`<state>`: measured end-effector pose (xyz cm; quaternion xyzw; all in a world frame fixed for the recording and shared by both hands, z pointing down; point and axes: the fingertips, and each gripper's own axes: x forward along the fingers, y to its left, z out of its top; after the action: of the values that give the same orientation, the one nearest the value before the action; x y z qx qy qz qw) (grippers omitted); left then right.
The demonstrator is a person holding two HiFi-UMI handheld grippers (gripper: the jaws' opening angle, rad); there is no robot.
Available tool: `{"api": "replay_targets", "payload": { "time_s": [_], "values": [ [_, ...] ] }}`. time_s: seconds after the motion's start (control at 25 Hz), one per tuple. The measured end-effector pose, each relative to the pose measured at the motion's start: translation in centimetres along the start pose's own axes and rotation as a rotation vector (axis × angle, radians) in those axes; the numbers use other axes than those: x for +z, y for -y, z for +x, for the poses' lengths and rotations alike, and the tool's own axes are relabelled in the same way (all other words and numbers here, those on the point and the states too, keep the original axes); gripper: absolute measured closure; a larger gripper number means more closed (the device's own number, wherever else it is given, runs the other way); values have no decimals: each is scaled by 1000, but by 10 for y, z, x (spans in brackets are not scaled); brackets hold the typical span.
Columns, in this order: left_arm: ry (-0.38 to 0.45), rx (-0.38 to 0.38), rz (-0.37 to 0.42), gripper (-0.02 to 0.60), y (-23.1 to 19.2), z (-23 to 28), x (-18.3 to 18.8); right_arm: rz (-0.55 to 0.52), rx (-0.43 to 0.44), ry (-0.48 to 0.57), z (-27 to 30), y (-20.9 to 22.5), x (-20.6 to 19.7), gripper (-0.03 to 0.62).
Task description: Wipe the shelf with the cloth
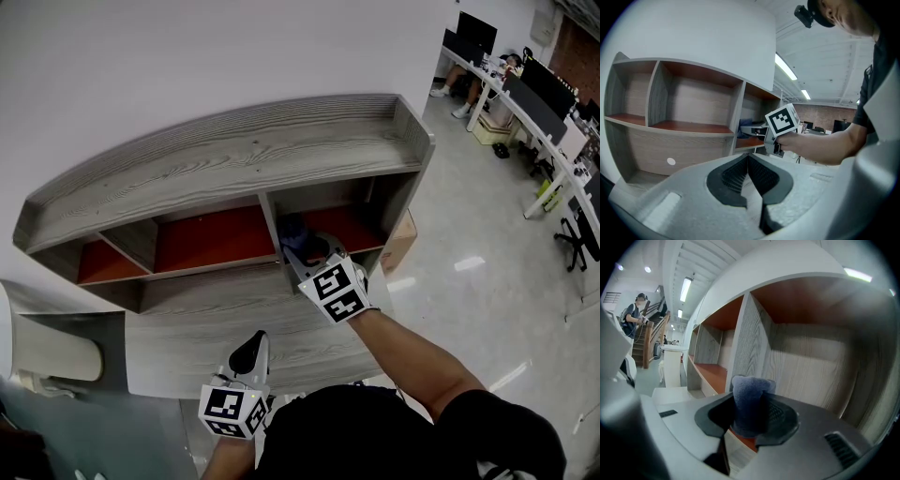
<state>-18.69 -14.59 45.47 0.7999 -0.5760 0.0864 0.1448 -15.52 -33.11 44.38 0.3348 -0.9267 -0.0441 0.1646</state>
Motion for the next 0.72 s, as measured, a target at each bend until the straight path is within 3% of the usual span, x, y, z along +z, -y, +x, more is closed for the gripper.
{"api": "replay_targets", "payload": {
  "time_s": [0.72],
  "values": [
    [-9, -8, -2, 571, 1, 2, -3, -75, -30, -151, 19, -5, -50, 456]
  ]
}}
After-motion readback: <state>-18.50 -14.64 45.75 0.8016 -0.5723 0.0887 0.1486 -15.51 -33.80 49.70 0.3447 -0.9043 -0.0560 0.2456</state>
